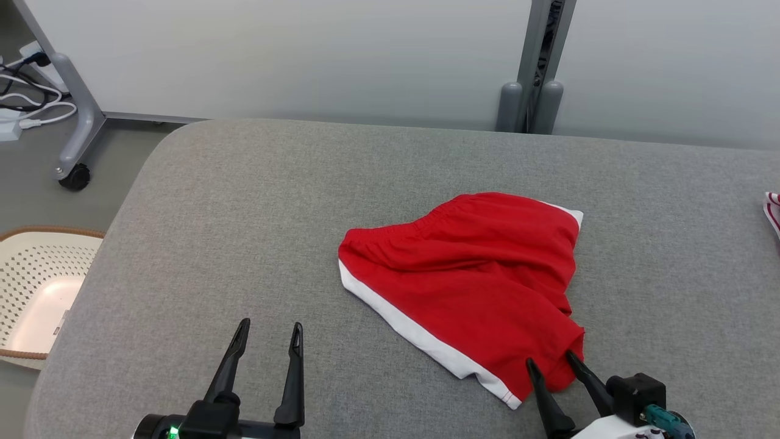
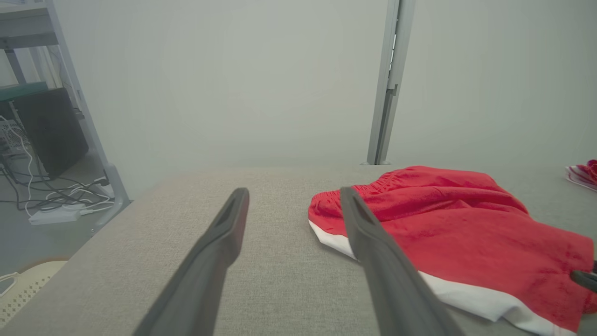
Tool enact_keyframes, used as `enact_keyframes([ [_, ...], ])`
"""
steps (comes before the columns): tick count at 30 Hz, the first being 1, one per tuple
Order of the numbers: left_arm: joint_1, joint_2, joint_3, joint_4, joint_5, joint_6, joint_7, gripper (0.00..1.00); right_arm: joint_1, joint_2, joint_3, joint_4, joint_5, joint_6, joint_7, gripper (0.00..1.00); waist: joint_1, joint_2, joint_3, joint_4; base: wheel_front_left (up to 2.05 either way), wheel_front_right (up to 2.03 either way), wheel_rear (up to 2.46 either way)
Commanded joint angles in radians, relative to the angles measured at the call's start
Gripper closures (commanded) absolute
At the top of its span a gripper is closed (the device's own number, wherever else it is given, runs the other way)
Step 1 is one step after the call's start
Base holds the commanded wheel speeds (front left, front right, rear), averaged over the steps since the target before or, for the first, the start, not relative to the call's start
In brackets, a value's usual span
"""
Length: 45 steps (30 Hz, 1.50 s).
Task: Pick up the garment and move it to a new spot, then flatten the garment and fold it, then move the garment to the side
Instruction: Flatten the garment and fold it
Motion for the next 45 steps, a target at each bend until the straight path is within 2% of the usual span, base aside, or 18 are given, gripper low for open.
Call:
enact_keyframes([
  [1,-0.008,0.002,0.004,0.003,0.0,-0.006,-0.003,0.0,-0.015,-0.003,-0.001,0.011,0.006,0.0,-0.002,0.0,0.0,0.0,0.002,0.005,0.0,0.0,0.0],
  [5,-0.012,0.002,0.001,0.005,0.007,-0.005,-0.003,0.0,-0.04,-0.002,0.004,0.042,0.027,0.0,-0.002,0.0,0.0,0.0,0.006,0.009,0.0,0.0,0.0],
  [6,-0.013,0.002,0.0,0.006,0.007,-0.005,-0.003,0.0,-0.046,-0.001,0.015,0.051,0.029,0.0,-0.002,0.27,0.0,0.0,0.006,0.009,0.0,0.0,0.0],
  [7,-0.015,0.002,0.0,0.008,0.008,-0.007,-0.003,0.0,-0.054,-0.001,0.02,0.056,0.023,0.0,-0.002,0.79,0.0,0.0,0.007,0.009,0.0,0.0,0.0],
  [8,-0.018,0.002,-0.001,0.009,0.009,-0.009,-0.003,0.0,-0.059,-0.002,0.022,0.06,0.024,0.0,-0.002,1.0,0.0,0.0,0.008,0.009,0.0,0.0,0.0],
  [12,-0.024,0.002,0.0,0.011,0.006,-0.012,-0.003,0.0,-0.065,-0.004,-0.025,0.023,0.003,0.0,-0.002,1.0,0.0,0.0,0.014,0.001,0.0,0.0,0.0],
  [22,-0.025,0.002,-0.012,0.019,0.004,-0.016,-0.003,0.0,-0.032,-0.074,-0.24,-0.103,-0.095,0.0,-0.002,1.0,0.0,0.0,0.006,-0.044,0.0,0.0,0.0],
  [28,-0.033,0.002,-0.024,0.035,0.024,-0.042,-0.003,0.0,-0.054,-0.138,-0.31,-0.081,-0.121,0.0,-0.002,1.0,0.0,0.0,0.003,-0.056,0.0,0.0,0.0],
  [31,-0.046,0.002,-0.034,0.043,0.033,-0.067,-0.003,0.0,-0.072,-0.167,-0.311,0.006,-0.131,0.0,-0.001,1.0,0.0,0.0,0.009,-0.062,0.0,0.0,0.0],
  [32,-0.051,0.002,-0.039,0.047,0.037,-0.077,-0.003,0.0,-0.085,-0.171,-0.309,0.033,-0.136,0.0,-0.002,0.84,0.0,0.0,0.011,-0.064,0.0,0.0,0.0],
  [33,-0.054,0.004,-0.046,0.054,0.039,-0.09,-0.003,0.0,-0.099,-0.171,-0.307,0.061,-0.143,0.0,-0.002,0.16,0.0,0.0,0.012,-0.067,0.0,0.0,0.0],
  [34,-0.054,0.004,-0.046,0.054,0.039,-0.09,-0.003,0.0,-0.099,-0.171,-0.307,0.061,-0.143,0.0,-0.002,0.16,0.0,0.0,0.012,-0.067,0.0,0.0,0.0],
  [35,-0.057,0.007,-0.052,0.061,0.044,-0.101,-0.003,0.0,-0.109,-0.171,-0.306,0.08,-0.146,0.0,-0.002,0.0,0.0,0.0,0.014,-0.071,0.0,0.0,0.0],
  [41,-0.104,0.028,-0.09,0.125,0.066,-0.164,-0.003,0.0,-0.119,-0.17,-0.333,0.11,-0.216,0.0,-0.001,0.0,0.0,0.0,0.02,-0.114,0.0,0.0,0.0],
  [45,-0.156,0.067,-0.133,0.187,0.092,-0.201,-0.003,0.0,-0.087,-0.141,-0.432,-0.011,-0.305,0.0,-0.001,0.0,0.0,0.0,0.024,-0.149,0.0,0.0,0.0],
])
